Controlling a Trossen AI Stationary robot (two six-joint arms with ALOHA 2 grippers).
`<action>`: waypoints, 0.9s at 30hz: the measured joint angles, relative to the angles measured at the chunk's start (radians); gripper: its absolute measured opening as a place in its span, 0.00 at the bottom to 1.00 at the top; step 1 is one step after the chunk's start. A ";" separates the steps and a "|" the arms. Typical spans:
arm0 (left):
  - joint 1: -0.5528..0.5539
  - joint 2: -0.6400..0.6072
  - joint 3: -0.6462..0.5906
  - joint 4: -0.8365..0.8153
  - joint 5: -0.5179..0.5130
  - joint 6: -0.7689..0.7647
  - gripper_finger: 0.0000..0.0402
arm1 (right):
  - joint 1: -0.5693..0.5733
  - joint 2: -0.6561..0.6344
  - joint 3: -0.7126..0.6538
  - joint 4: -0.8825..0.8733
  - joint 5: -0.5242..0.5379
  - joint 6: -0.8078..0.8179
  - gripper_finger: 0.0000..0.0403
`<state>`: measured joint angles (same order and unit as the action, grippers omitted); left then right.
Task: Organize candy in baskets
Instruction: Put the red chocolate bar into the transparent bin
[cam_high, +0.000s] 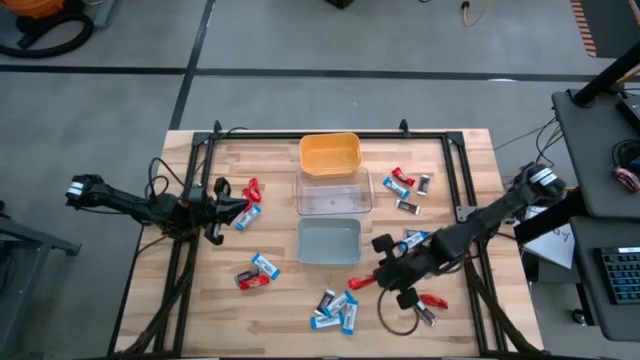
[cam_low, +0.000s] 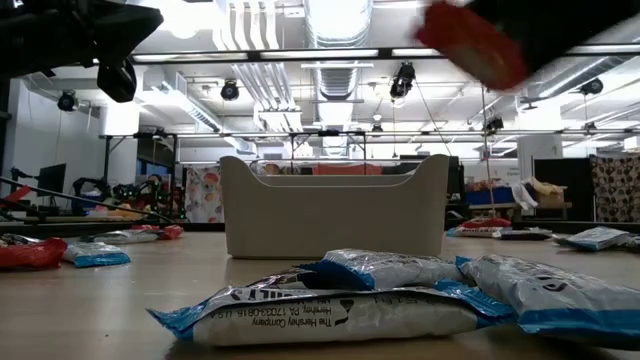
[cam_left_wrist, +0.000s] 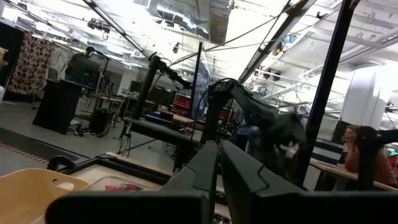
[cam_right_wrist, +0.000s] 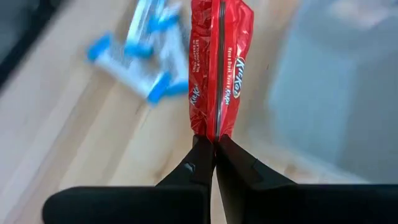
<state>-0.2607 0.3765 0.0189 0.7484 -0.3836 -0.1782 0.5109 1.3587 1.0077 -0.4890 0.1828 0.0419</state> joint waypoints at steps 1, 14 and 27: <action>0.000 0.002 0.000 0.001 0.000 -0.009 0.01 | -0.012 -0.025 0.000 0.010 0.033 0.005 0.02; 0.000 0.124 0.000 0.039 0.061 -0.096 0.01 | -0.410 -0.131 0.000 0.036 0.179 -0.104 0.02; 0.000 0.263 0.242 -0.422 0.061 -0.166 0.01 | -0.639 0.007 0.040 0.037 0.124 -0.165 0.02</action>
<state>-0.2607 0.6397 0.2606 0.3262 -0.3225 -0.3445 -0.1285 1.3656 1.0476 -0.4525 0.3069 -0.1233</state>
